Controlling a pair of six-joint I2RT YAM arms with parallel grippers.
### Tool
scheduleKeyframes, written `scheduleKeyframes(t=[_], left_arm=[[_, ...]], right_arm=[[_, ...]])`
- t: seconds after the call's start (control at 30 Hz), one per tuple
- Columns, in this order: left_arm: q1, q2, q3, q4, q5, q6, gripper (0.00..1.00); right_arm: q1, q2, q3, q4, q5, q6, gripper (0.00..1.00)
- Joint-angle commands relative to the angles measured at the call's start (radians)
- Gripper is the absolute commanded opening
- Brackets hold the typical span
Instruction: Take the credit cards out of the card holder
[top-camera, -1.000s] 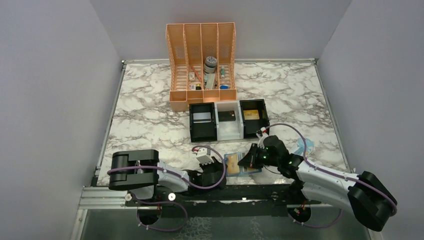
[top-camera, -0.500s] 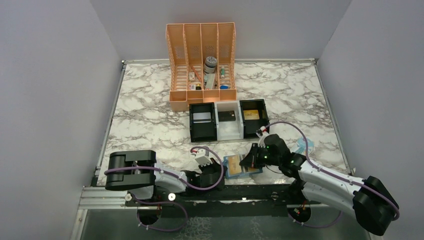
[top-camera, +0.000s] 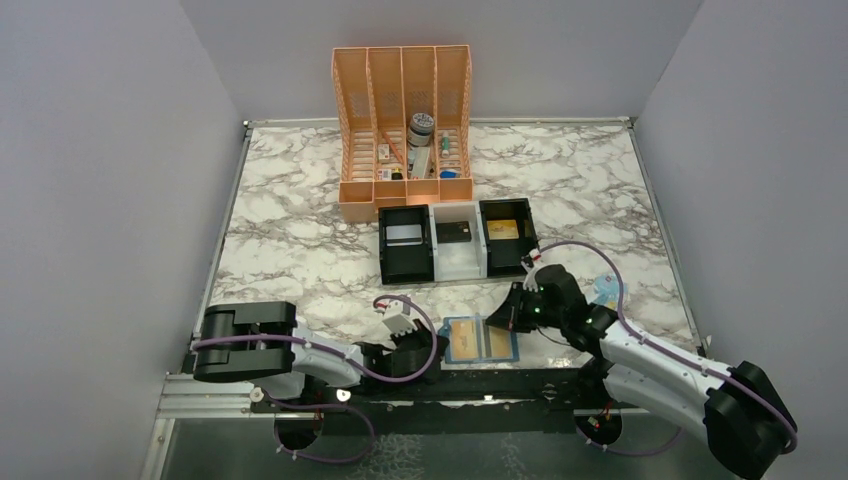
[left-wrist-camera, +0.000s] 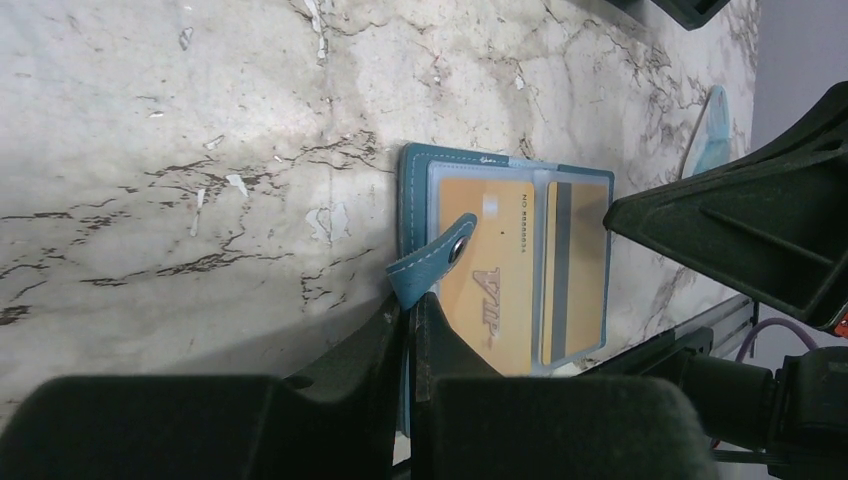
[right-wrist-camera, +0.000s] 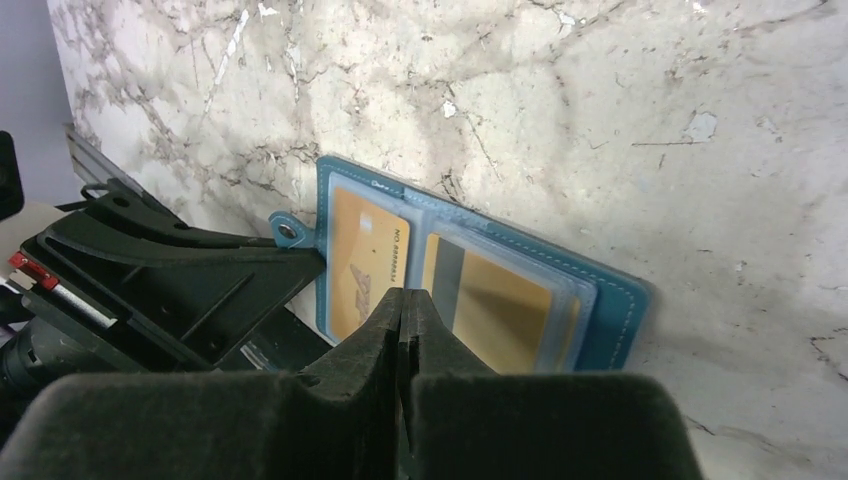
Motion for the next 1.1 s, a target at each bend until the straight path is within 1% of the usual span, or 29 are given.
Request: scheduleKeyframes(t=[0.0,0.07,0.13,0.23,0.33,0.47,0.57,0.63,0.73,0.83,0.97,1.07], left_arm=[[-0.008,0.010,-0.065,-0.251,0.087,0.020,0.00],[-0.009,0.002,-0.052,-0.249,0.086,0.052,0.00],[-0.010,-0.009,-0.034,-0.250,0.085,0.088,0.10],[-0.028,-0.030,0.003,-0.259,0.065,0.140,0.21],[-0.047,-0.058,0.038,-0.285,0.052,0.173,0.33],[-0.058,-0.097,0.064,-0.327,0.051,0.199,0.43],[-0.066,-0.124,0.064,-0.334,0.059,0.214,0.44],[-0.065,-0.131,0.076,-0.332,0.069,0.252,0.45],[-0.067,-0.127,0.102,-0.317,0.083,0.313,0.41],[-0.067,-0.112,0.109,-0.248,0.100,0.374,0.34],[-0.066,-0.087,0.103,-0.189,0.103,0.383,0.27],[-0.065,-0.078,0.113,-0.179,0.099,0.398,0.26]], right_arm=[[-0.013,-0.002,0.009,0.018,-0.018,-0.036,0.02],[-0.014,0.023,0.011,0.055,-0.085,-0.045,0.08],[-0.014,0.057,0.019,0.071,-0.148,-0.077,0.13],[-0.013,0.111,0.027,0.089,-0.206,-0.112,0.18],[-0.013,0.154,0.024,0.142,-0.288,-0.118,0.21],[-0.011,0.170,0.029,0.159,-0.323,-0.124,0.25],[-0.011,0.179,0.032,0.155,-0.322,-0.124,0.27],[-0.009,0.192,0.030,0.150,-0.306,-0.117,0.27],[-0.005,0.202,0.021,0.158,-0.291,-0.111,0.28],[-0.004,0.215,0.011,0.173,-0.289,-0.106,0.28],[-0.004,0.229,-0.002,0.192,-0.292,-0.102,0.28],[-0.004,0.237,-0.006,0.199,-0.294,-0.105,0.28]])
